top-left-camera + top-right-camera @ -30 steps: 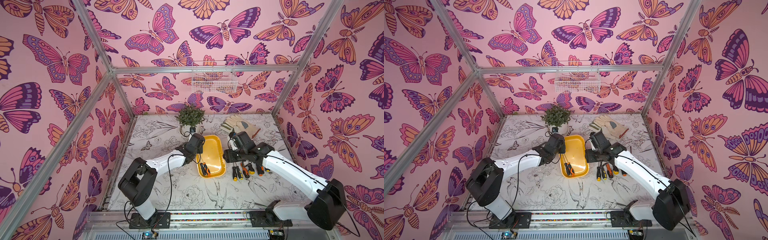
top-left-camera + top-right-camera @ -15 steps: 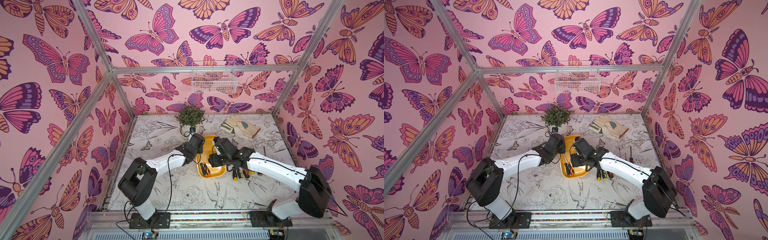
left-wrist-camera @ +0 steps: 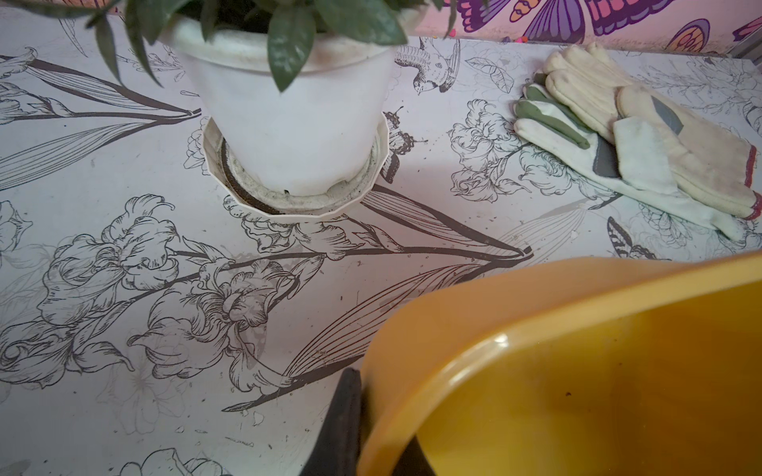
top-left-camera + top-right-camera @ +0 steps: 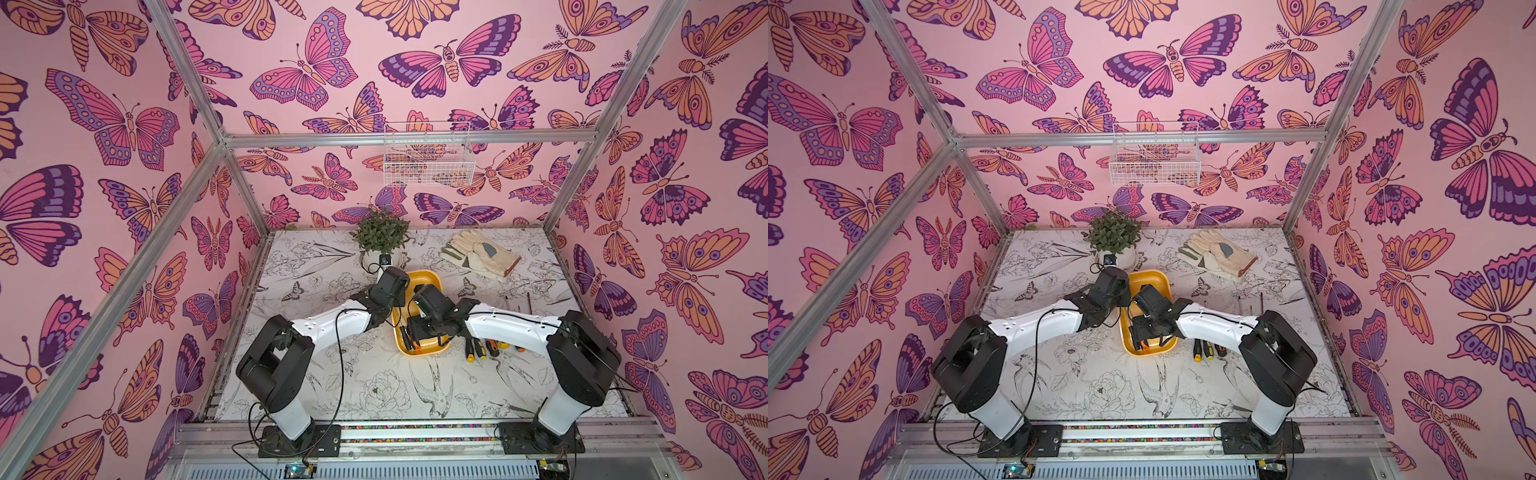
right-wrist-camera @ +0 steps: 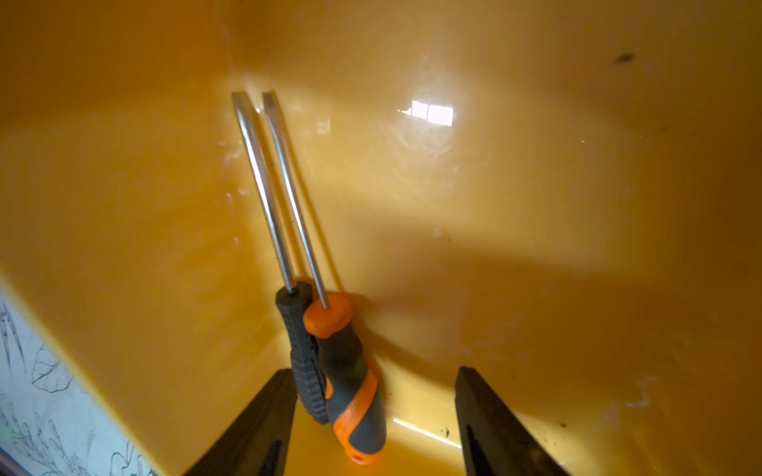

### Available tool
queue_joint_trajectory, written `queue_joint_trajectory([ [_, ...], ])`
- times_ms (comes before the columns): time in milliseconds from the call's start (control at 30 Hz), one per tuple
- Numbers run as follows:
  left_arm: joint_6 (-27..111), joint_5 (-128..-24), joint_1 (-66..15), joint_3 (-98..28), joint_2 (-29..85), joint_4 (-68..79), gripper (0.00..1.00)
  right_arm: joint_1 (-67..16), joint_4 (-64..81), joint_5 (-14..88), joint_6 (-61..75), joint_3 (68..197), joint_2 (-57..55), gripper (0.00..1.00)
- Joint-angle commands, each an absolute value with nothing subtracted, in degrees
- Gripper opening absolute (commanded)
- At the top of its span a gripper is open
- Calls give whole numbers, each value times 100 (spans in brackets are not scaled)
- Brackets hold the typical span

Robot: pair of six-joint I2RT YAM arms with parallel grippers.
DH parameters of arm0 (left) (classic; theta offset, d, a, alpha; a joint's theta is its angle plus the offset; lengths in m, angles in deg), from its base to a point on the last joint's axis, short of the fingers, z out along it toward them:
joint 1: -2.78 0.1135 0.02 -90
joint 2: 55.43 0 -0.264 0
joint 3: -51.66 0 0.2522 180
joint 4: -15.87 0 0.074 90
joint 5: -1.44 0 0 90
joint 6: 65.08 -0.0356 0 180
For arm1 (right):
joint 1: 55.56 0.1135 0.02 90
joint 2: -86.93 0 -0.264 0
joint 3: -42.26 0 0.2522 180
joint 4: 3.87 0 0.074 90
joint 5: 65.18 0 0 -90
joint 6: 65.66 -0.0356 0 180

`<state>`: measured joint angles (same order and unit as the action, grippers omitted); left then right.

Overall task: Take out the screwdriver from the storage box
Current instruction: Pick up the screwdriver from the storage box.

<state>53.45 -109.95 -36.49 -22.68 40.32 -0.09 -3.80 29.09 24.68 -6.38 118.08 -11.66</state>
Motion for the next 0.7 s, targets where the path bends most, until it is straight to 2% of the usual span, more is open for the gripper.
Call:
queue_joint_trajectory([
  [0, 5397, -10966, -3598, -2223, 3922, 53, 0, -333, 2787, 2492, -711, 11866, -1259, 66],
  [667, 5423, -10939, -3576, -2213, 3922, 53, 0, -328, 2964, 2116, -583, 12115, -2088, 55],
])
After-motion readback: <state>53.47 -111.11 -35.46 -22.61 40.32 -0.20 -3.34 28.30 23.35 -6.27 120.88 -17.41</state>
